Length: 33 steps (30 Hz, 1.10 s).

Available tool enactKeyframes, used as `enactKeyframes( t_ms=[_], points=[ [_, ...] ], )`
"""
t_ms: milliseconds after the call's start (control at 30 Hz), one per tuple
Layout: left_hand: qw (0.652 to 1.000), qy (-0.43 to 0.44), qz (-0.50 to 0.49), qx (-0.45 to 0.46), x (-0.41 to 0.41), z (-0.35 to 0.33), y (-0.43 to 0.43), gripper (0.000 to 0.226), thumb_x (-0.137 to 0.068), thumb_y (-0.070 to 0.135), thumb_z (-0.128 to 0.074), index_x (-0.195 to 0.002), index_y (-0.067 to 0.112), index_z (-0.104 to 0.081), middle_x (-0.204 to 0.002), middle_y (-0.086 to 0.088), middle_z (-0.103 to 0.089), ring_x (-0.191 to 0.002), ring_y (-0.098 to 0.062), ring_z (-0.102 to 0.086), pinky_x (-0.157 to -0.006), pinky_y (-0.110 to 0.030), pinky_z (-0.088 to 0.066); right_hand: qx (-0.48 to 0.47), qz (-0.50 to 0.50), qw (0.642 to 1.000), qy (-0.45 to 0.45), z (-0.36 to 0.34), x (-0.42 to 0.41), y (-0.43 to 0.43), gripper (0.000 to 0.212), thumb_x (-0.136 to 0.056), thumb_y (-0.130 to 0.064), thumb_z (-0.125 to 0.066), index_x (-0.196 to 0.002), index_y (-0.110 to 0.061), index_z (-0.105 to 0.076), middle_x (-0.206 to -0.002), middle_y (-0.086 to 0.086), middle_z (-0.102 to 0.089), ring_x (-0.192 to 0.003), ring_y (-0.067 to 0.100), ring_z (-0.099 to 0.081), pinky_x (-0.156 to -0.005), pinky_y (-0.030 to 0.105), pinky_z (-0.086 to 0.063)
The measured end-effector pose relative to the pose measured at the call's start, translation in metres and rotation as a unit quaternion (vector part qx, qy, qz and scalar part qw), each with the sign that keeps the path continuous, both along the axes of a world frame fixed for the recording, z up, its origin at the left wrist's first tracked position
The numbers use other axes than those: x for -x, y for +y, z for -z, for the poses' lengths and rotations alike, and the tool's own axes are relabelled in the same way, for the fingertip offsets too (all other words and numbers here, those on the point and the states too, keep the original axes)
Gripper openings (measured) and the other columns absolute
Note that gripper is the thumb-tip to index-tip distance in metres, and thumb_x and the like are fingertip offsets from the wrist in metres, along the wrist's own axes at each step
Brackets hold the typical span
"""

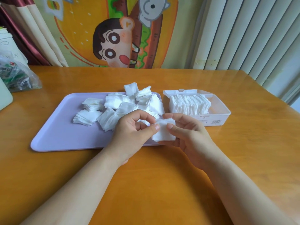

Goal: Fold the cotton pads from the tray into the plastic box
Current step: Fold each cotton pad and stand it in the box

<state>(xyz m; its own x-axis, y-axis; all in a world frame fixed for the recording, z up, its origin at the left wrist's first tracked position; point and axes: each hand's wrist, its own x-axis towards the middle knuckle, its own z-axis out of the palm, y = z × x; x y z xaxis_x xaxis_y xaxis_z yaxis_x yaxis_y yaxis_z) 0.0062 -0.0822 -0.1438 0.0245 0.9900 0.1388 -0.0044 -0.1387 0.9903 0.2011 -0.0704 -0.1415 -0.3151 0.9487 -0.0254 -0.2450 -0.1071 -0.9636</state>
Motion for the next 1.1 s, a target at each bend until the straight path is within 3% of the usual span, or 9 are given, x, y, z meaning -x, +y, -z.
enactKeyframes(
  t_ms=[167, 267, 367, 467, 633, 767, 900, 1033, 1100],
  points=[
    [1.0, -0.026, -0.006, -0.006, 0.001, 0.001, 0.002, 0.013, -0.076, 0.018, -0.081, -0.082, 0.017, -0.07, -0.111, -0.001, -0.073, -0.073, -0.025, -0.055, -0.055, -0.019, -0.043, 0.009, 0.006, 1.0, 0.02, -0.002, -0.001, 0.001, 0.031, -0.1, 0.006, -0.057, -0.129, 0.001, -0.066, -0.109, 0.022, -0.076, -0.098, 0.036, -0.073, -0.095, 0.058, -0.06],
    [1.0, -0.019, -0.011, 0.003, 0.002, 0.001, 0.002, 0.012, -0.077, 0.02, -0.08, -0.082, 0.019, -0.07, -0.11, -0.009, -0.072, -0.075, -0.027, -0.054, -0.055, -0.021, -0.042, 0.0, 0.006, 1.0, 0.01, -0.001, -0.001, 0.001, 0.031, -0.099, 0.006, -0.061, -0.127, -0.003, -0.069, -0.1, 0.018, -0.072, -0.098, 0.035, -0.068, -0.098, 0.06, -0.056],
    [1.0, -0.003, -0.017, 0.017, 0.002, 0.001, 0.003, 0.013, -0.079, 0.026, -0.079, -0.087, 0.021, -0.071, -0.091, -0.029, -0.062, -0.072, -0.027, -0.052, -0.056, -0.026, -0.041, -0.01, 0.011, 1.0, -0.004, 0.001, 0.001, 0.001, 0.028, -0.09, -0.007, -0.071, -0.117, -0.011, -0.076, -0.096, 0.017, -0.063, -0.094, 0.03, -0.062, -0.086, 0.05, -0.057],
    [1.0, -0.002, -0.017, 0.02, 0.001, 0.003, 0.004, 0.011, -0.083, 0.026, -0.079, -0.091, 0.021, -0.072, -0.076, -0.015, -0.059, -0.064, -0.022, -0.049, -0.056, -0.026, -0.041, -0.017, 0.038, 0.999, -0.027, 0.004, 0.002, 0.001, 0.014, -0.094, -0.008, -0.076, -0.109, -0.01, -0.076, -0.089, 0.009, -0.072, -0.088, 0.026, -0.063, -0.086, 0.048, -0.053],
    [0.999, -0.006, -0.046, 0.026, 0.001, -0.001, 0.005, 0.02, -0.091, 0.019, -0.08, -0.107, 0.023, -0.07, -0.102, 0.0, -0.072, -0.072, -0.013, -0.065, -0.058, -0.021, -0.05, -0.013, 0.079, 0.996, -0.027, 0.002, 0.005, 0.0, 0.009, -0.1, -0.007, -0.068, -0.107, -0.007, -0.073, -0.094, 0.019, -0.077, -0.089, 0.03, -0.073, -0.085, 0.049, -0.064],
    [0.998, 0.046, -0.028, 0.026, 0.0, -0.003, 0.001, 0.03, -0.087, 0.01, -0.083, -0.112, 0.023, -0.073, -0.097, -0.009, -0.075, -0.08, -0.02, -0.068, -0.078, -0.04, -0.062, -0.034, 0.085, 0.995, -0.045, -0.001, 0.006, -0.001, 0.022, -0.099, -0.01, -0.069, -0.121, -0.011, -0.07, -0.084, 0.012, -0.077, -0.084, 0.026, -0.076, -0.079, 0.048, -0.065],
    [0.999, 0.046, -0.022, 0.005, 0.003, -0.01, -0.003, 0.024, -0.091, 0.009, -0.079, -0.11, 0.022, -0.074, -0.098, -0.011, -0.073, -0.072, -0.016, -0.066, -0.07, -0.026, -0.058, -0.002, 0.043, 0.999, -0.018, -0.001, 0.007, -0.001, 0.047, -0.09, -0.013, -0.078, -0.135, -0.009, -0.064, -0.103, 0.025, -0.078, -0.104, 0.036, -0.077, -0.083, 0.045, -0.064],
    [0.98, 0.156, -0.12, -0.04, 0.022, -0.016, 0.002, 0.016, -0.097, 0.016, -0.071, -0.106, 0.029, -0.074, -0.089, 0.006, -0.074, -0.07, -0.01, -0.067, -0.071, -0.028, -0.057, -0.016, 0.056, 0.996, -0.06, 0.001, 0.01, -0.005, 0.023, -0.097, -0.006, -0.073, -0.12, -0.002, -0.073, -0.103, 0.016, -0.081, -0.094, 0.03, -0.079, -0.077, 0.035, -0.065],
    [0.926, 0.287, -0.226, -0.096, 0.04, -0.019, 0.007, 0.017, -0.094, 0.019, -0.071, -0.107, 0.029, -0.074, -0.099, 0.012, -0.072, -0.082, -0.01, -0.065, -0.078, -0.032, -0.057, -0.031, 0.072, 0.994, -0.075, 0.001, 0.011, -0.006, 0.019, -0.097, -0.007, -0.073, -0.115, -0.002, -0.074, -0.098, 0.012, -0.081, -0.089, 0.028, -0.079, -0.076, 0.035, -0.066]
  ],
)
